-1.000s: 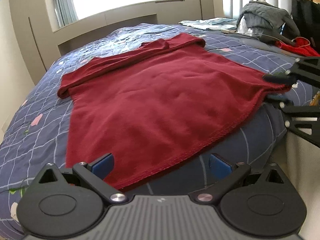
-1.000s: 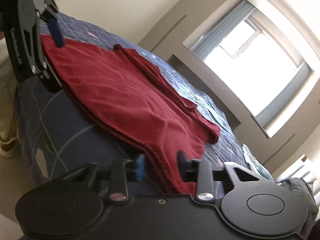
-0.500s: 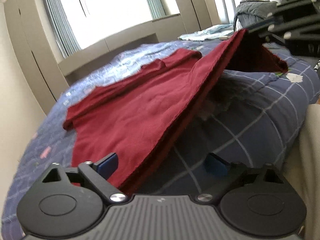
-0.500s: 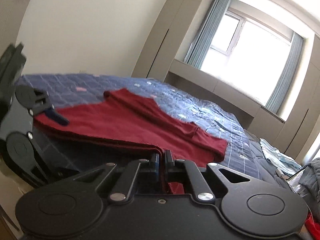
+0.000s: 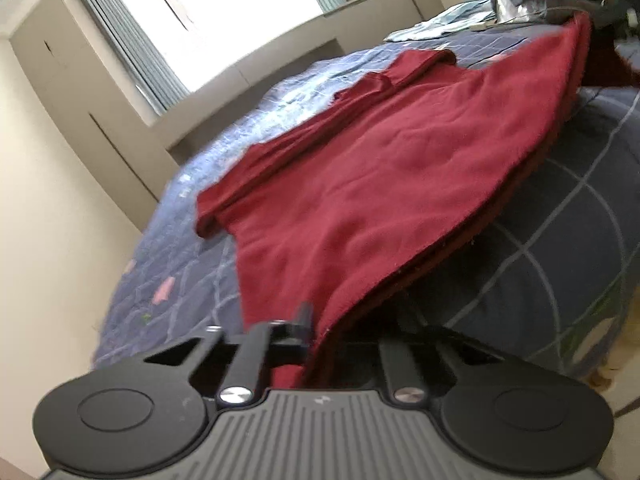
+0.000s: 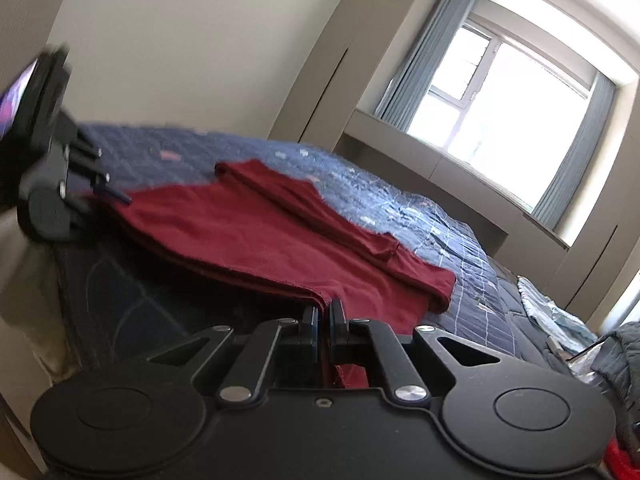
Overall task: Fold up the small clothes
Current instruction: 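Lift the held hem with both tools and carry it over toward the collar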
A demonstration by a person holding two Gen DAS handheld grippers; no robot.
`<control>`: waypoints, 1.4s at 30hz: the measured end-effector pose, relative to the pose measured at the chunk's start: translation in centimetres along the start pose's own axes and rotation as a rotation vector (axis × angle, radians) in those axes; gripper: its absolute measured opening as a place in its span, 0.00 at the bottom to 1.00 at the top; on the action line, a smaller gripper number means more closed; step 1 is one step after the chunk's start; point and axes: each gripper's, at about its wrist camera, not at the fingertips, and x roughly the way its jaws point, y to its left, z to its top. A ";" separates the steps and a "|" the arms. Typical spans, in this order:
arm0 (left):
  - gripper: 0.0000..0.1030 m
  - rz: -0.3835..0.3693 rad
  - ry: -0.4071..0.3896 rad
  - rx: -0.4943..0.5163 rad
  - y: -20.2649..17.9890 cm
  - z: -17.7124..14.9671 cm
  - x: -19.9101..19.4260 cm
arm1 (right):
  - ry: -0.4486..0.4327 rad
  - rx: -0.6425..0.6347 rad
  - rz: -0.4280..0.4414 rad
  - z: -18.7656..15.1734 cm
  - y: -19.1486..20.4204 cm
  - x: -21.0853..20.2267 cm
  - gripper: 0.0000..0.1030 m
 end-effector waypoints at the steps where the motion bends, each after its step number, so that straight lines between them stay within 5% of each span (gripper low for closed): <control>1: 0.08 0.001 -0.004 0.012 0.1 0.1 -0.1 | 0.012 -0.012 -0.001 -0.3 0.3 0.2 0.04; 9: 0.06 0.009 -0.027 0.090 0.2 0.6 -0.3 | 0.147 -0.078 -0.029 -3.2 1.8 2.7 0.16; 12: 0.05 0.008 -0.035 0.109 0.0 0.4 -0.5 | 0.148 -0.066 -0.023 -3.7 1.8 2.7 0.05; 22: 0.04 0.032 -0.147 0.226 -0.3 -0.1 -5.2 | 0.098 -0.147 -0.053 -2.4 -0.1 -1.7 0.03; 31: 0.04 -0.145 -0.096 0.346 -0.4 -4.3 -13.6 | 0.163 -0.249 0.153 -1.3 1.1 -11.3 0.03; 37: 0.04 -0.227 -0.053 0.260 0.5 -5.5 -18.4 | 0.213 -0.252 0.264 -1.1 2.9 -16.5 0.03; 42: 0.04 -0.241 -0.053 0.178 2.4 -3.7 -19.3 | 0.222 -0.216 0.317 -0.1 1.8 -16.4 0.04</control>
